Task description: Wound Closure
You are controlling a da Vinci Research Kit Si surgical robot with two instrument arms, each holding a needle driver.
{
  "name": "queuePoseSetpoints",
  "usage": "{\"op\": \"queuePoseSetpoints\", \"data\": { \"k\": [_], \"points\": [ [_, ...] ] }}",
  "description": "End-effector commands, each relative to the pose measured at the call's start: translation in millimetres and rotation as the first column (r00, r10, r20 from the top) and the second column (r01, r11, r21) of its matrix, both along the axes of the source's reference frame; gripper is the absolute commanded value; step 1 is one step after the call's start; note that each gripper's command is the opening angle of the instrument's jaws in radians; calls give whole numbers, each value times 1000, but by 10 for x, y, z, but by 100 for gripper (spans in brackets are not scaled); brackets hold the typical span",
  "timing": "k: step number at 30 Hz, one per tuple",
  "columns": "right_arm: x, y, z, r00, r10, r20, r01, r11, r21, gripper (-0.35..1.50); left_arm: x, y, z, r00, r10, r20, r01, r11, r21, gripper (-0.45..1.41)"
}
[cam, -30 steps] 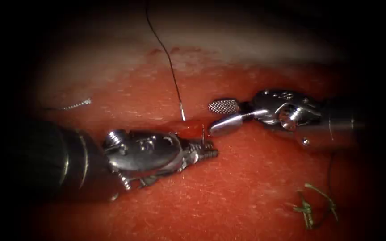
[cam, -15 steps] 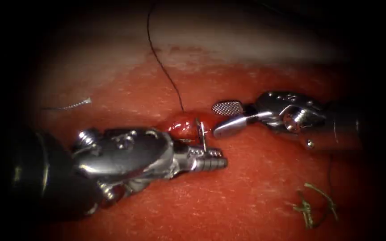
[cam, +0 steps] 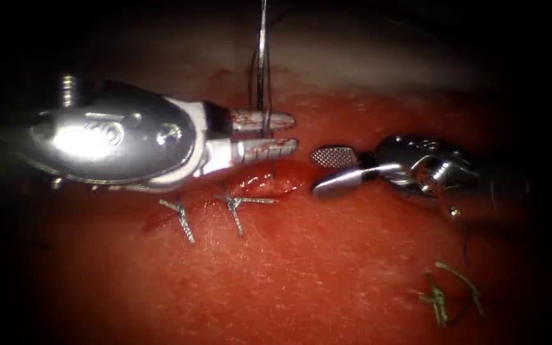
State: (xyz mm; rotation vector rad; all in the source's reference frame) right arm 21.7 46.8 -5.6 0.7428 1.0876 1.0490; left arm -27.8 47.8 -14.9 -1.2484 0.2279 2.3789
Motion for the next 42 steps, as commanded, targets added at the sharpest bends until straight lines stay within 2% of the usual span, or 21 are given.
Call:
{"op": "queuePoseSetpoints", "data": {
  "k": [1, 4, 5, 7, 12, 17, 21, 26, 34, 35, 36, 37, 38, 39, 42],
  "points": [
    [7, -1, -7, 1000, 6, -21, -6, 1000, 8, 108, -8, -8, 10, 1000, 2, 0, -2, 1000, 1, -35],
    [5, 6, -17, 996, 55, -74, -50, 997, 63, 83, -17, -23, 24, 1000, 16, -2, -16, 1000, -17, -35],
    [3, 10, -18, 989, 113, -100, -92, 977, 193, 79, -22, -31, 32, 1000, 25, 0, -25, 999, -28, -35],
    [0, 14, -17, 982, 142, -122, -108, 963, 245, 76, -28, -44, 44, 999, 41, -6, -41, 998, -41, -35],
    [-2, 13, -15, 982, 142, -122, -109, 964, 244, 84, -34, -69, 68, 996, 81, -32, -83, 992, -89, -35],
    [-1, 11, -20, 964, 210, -160, -141, 922, 361, 84, -36, -73, 84, 994, 98, -55, -105, 986, -129, -35],
    [8, 10, -21, 952, 247, -180, -156, 900, 407, 84, -36, -73, 88, 993, 102, -59, -109, 985, -135, -35],
    [32, 9, -22, 938, 289, -192, -183, 882, 434, 96, -39, -72, 88, 993, 104, -57, -111, 985, -134, -35],
    [38, 12, -22, 928, 310, -206, -192, 873, 447, 96, -40, -72, 89, 993, 107, -54, -114, 985, -133, -35],
    [38, 12, -22, 928, 310, -206, -193, 873, 447, 91, -40, -72, 89, 993, 107, -54, -114, 985, -133, -35],
    [38, 12, -22, 928, 310, -206, -193, 873, 447, 56, -41, -73, 89, 992, 110, -57, -117, 984, -138, -35],
    [38, 11, -23, 928, 310, -206, -192, 873, 448, 32, -41, -73, 89, 992, 110, -57, -117, 984, -138, -35],
    [39, 11, -23, 931, 296, -215, -175, 876, 449, -35, -41, -73, 89, 992, 110, -57, -117, 984, -138, -35],
    [41, 9, -24, 937, 264, -228, -139, 882, 449, -35, -41, -72, 89, 992, 115, -57, -122, 982, -141, -35],
    [46, 5, -27, 950, 245, -194, -136, 884, 448, -35, -42, -72, 90, 989, 127, -70, -136, 978, -157, -35]
  ]
}}
